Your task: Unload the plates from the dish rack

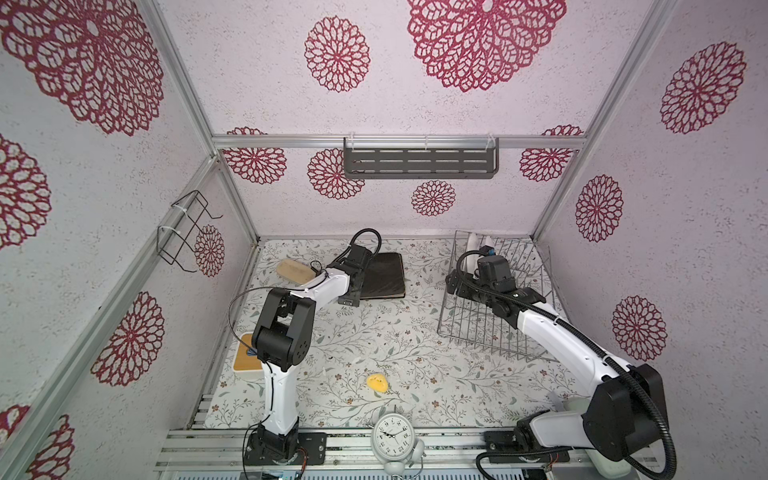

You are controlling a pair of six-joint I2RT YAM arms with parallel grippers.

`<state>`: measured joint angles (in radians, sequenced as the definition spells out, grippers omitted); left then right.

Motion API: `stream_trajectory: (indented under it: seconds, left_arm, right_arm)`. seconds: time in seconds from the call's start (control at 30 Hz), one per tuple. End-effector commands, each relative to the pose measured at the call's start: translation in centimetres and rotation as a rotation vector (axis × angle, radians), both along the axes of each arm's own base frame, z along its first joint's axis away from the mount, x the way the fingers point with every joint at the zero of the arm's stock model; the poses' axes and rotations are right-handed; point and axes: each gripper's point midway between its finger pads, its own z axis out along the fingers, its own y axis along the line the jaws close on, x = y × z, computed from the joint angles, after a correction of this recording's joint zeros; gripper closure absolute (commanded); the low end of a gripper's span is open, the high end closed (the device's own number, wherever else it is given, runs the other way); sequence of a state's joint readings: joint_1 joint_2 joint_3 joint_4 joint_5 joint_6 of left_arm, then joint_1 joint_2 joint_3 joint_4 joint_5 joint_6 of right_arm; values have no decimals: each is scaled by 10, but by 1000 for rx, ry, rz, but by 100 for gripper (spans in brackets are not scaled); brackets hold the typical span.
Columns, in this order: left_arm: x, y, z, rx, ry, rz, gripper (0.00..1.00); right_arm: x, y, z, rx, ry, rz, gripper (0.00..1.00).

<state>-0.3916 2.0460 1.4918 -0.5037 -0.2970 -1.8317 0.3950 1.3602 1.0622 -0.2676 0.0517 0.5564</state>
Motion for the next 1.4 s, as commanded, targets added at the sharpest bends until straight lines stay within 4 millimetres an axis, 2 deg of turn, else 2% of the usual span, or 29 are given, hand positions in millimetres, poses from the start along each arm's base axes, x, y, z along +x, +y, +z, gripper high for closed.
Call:
stream_trajectory:
  seconds: [0.0, 0.23, 0.3, 0.33, 0.37, 0.53, 0.63, 0.8, 0.87, 0.97, 1.03, 1.2, 1.37]
  left_arm:
    - [9, 5, 13, 8, -38, 7, 3]
    - [1, 5, 22, 45, -54, -24, 3]
    - [-5, 5, 23, 59, -55, -27, 3]
    - [-8, 5, 35, 55, -76, -30, 3]
    - [-11, 5, 38, 56, -80, -33, 3]
    - [-29, 3, 43, 106, -88, -87, 3]
    - [-36, 1, 57, 183, -146, -145, 3]
    - [-51, -4, 85, 361, -215, -271, 3]
    - [-52, -16, 98, 423, -299, -369, 3]
    - [-55, -42, 121, 431, -505, -504, 3]
    - [-62, -46, 128, 409, -599, -524, 3]
    - [-70, -48, 134, 425, -645, -580, 3]
    - [-73, -49, 128, 424, -643, -598, 3]
  right_arm:
    - [4, -2, 16, -5, -39, 2, 9]
    - [2, -8, 21, -25, -50, -12, 9]
    - [2, -10, 21, -41, -49, -19, 9]
    - [2, -11, 22, -49, -50, -22, 9]
    - [3, -13, 22, -59, -51, -27, 9]
    - [9, -28, 32, -147, -69, -78, 9]
    - [15, -40, 40, -233, -81, -121, 10]
    - [24, -62, 41, -434, -58, -182, 11]
    - [27, -67, 41, -495, -48, -197, 12]
    - [33, -68, 39, -566, -32, -195, 16]
    - [37, -66, 36, -598, -18, -185, 20]
    - [47, -61, 26, -679, 16, -168, 30]
    - [54, -53, 18, -691, 25, -157, 40]
